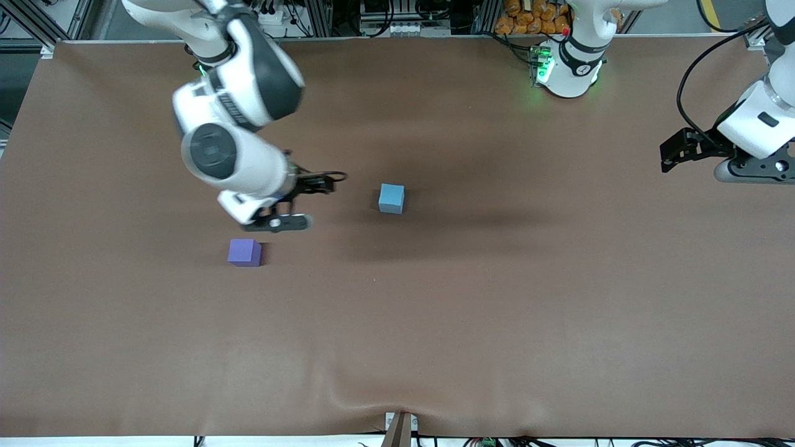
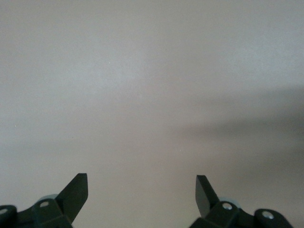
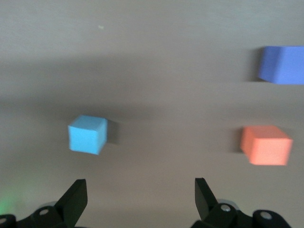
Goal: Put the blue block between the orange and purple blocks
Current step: 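Reach the right gripper to the blue block while the left gripper withdraws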
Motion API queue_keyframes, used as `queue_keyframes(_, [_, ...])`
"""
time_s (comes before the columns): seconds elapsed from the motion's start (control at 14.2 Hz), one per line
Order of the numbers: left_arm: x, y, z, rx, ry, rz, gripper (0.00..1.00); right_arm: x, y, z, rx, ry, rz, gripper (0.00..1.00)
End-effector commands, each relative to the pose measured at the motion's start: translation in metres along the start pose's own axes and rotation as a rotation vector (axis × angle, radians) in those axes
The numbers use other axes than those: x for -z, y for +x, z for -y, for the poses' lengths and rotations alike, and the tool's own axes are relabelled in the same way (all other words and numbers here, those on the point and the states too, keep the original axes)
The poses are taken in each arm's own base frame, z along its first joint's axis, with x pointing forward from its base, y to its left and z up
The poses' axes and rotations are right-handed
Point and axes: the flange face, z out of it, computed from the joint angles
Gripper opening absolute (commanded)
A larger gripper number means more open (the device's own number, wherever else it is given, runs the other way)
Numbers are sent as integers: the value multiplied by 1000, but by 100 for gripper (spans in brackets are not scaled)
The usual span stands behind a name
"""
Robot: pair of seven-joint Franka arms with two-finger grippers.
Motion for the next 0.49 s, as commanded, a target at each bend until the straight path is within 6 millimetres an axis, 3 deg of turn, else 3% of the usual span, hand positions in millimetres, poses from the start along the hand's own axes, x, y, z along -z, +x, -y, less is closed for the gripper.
queue_keyframes(0.0, [17,-3,-4,10,-1,-12,100,-47,-18,40,-74,14,-54,100])
queue_keyframes(0.42, [14,-7,-3,33,-59,51,100,-146,-33,102,-76,-23,-92,100])
